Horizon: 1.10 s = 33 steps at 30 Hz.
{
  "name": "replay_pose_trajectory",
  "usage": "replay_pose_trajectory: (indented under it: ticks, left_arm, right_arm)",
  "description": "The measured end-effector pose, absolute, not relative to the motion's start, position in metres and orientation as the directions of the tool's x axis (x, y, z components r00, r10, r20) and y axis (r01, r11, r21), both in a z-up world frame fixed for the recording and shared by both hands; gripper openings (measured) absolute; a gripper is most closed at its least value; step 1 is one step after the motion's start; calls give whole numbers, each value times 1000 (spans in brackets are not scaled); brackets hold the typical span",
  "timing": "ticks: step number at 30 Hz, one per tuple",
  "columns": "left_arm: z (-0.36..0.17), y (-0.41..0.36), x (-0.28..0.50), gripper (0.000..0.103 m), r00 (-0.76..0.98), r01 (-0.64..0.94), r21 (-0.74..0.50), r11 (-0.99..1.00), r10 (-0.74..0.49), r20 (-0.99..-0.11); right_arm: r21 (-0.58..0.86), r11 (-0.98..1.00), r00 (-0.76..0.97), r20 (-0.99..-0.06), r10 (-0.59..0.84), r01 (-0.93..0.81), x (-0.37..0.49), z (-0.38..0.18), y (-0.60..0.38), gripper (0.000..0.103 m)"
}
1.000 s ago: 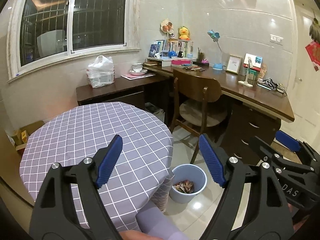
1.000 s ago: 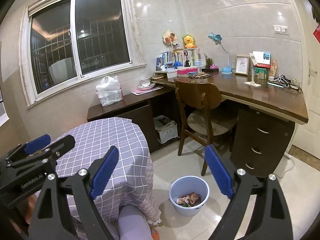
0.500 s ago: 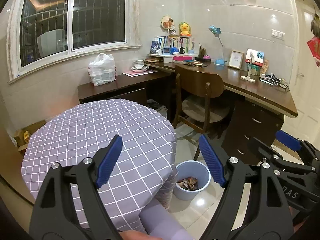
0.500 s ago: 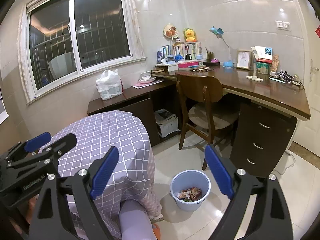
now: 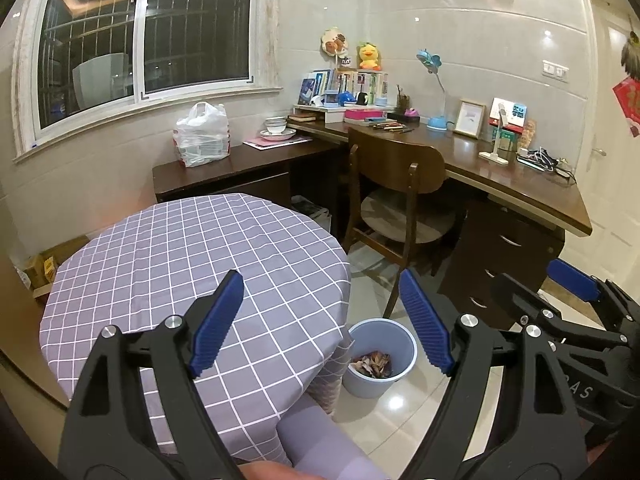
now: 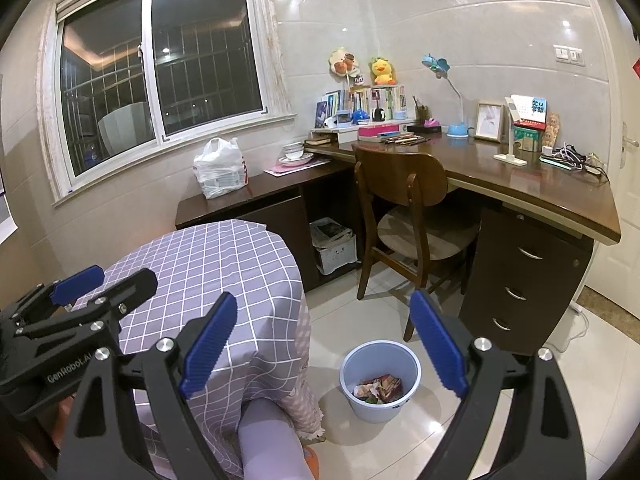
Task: Collect trash
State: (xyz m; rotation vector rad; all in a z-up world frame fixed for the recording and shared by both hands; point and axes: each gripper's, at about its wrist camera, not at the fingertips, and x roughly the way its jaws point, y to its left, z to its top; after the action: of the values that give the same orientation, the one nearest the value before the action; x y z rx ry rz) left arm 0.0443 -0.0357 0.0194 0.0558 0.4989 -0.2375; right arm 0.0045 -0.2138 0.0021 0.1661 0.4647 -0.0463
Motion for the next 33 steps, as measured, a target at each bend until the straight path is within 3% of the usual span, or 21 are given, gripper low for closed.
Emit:
replay_pose_trajectory:
  ticks: [33]
  left_arm:
    - [28, -25, 29, 79, 871, 212, -15, 977, -196, -450]
  right_arm:
    - [155, 987, 907, -421, 18, 52, -7, 11, -204, 87]
